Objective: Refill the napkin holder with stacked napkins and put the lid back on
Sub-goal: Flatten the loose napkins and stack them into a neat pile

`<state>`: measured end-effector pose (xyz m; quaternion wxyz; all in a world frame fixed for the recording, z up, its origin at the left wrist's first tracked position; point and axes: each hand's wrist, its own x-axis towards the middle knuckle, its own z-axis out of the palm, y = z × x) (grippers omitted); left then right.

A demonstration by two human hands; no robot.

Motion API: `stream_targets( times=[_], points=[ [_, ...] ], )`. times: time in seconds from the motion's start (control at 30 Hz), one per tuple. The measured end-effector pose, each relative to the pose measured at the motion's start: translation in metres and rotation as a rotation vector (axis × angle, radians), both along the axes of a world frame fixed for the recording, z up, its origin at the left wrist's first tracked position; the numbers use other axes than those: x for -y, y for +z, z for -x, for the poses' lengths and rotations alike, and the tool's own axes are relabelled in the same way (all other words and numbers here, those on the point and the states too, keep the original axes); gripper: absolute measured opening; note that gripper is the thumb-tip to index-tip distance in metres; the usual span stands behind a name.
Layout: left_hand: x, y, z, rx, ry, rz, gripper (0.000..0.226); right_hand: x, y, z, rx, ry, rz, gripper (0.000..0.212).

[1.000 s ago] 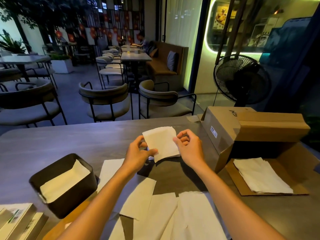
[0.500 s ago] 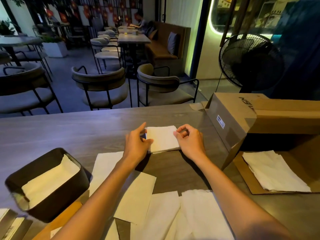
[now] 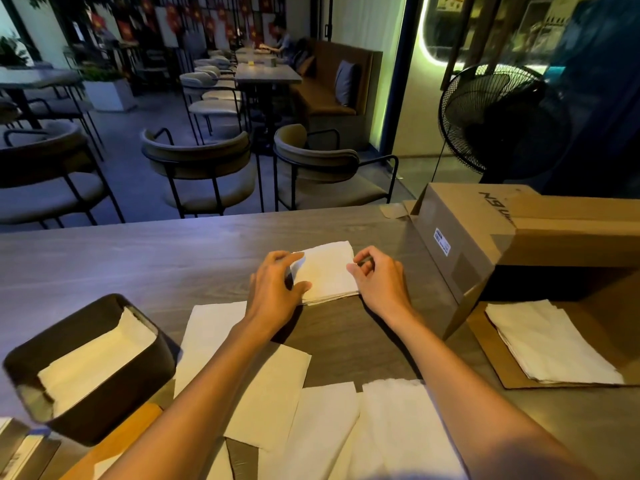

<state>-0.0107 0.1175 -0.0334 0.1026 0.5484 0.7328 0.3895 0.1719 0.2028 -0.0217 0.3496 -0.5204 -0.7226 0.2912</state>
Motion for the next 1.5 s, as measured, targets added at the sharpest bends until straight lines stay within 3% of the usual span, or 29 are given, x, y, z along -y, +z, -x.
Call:
stream_targets(
  times=[0.4, 0.53, 0.63, 0.73, 0.87, 1.03, 1.2, 1.43, 1.5],
  points=[
    [0.015, 0.013, 0.003, -0.117, -0.095, 0.004, 0.024, 0.011, 0.008, -0.002, 0.000, -0.011, -0.130, 0.021],
    [0.051, 0.033, 0.017, -0.184, -0.322, 0.249, 0.052, 0.029, 0.020, -0.005, -0.018, 0.020, -0.167, 0.022],
    [0.077, 0.033, 0.027, -0.366, -0.346, 0.400, 0.034, 0.049, 0.027, -0.004, -0.039, 0.052, -0.164, 0.020],
    [0.092, 0.033, 0.023, -0.389, -0.310, 0.399, 0.020, 0.070, 0.033, -0.001, -0.001, 0.123, -0.121, 0.018],
    [0.103, 0.039, 0.016, -0.191, -0.301, 0.214, 0.013, 0.100, 0.041, -0.001, 0.056, 0.336, -0.004, 0.020],
    [0.112, 0.058, 0.011, 0.088, -0.243, -0.022, 0.008, 0.123, 0.049, -0.006, -0.032, 0.499, 0.180, 0.042],
    [0.115, 0.067, 0.006, 0.272, -0.084, -0.199, 0.015, 0.124, 0.051, -0.014, -0.092, 0.492, 0.134, 0.020],
    [0.114, 0.057, 0.003, 0.546, -0.108, -0.052, 0.033, 0.103, 0.060, -0.022, -0.256, 0.304, -0.011, 0.014],
    [0.113, 0.051, -0.003, 0.608, -0.100, -0.056, 0.026, 0.097, 0.061, -0.023, -0.275, 0.274, -0.021, 0.015]
  ],
)
